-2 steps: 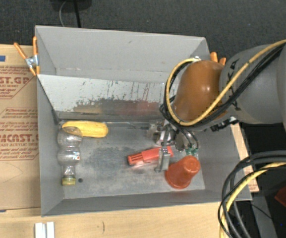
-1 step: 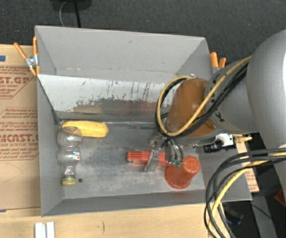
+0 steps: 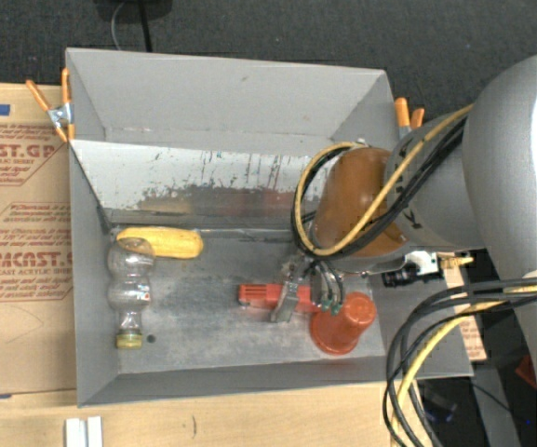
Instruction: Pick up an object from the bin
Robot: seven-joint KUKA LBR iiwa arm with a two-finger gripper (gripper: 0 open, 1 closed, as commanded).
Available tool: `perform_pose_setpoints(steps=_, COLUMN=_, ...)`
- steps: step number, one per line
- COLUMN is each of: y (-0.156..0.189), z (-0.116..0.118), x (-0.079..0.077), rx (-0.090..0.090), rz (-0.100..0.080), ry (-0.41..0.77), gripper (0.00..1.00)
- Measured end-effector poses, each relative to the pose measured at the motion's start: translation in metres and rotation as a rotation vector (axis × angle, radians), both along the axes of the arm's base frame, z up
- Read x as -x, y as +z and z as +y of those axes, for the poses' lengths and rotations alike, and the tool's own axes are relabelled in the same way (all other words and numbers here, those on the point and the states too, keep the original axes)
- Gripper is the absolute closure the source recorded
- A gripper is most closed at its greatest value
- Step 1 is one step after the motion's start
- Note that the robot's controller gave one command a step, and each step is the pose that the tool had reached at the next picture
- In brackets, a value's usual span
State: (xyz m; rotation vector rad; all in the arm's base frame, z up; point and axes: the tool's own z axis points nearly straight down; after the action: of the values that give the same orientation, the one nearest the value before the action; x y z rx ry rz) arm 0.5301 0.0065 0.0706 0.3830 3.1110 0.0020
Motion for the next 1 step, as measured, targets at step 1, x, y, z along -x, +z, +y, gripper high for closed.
perform_pose_setpoints(steps=1, y=0.0000, z=-0.0037, x=-0.0050, rx=-0.001, rz=0.002, ry=0.020, gripper=1.00)
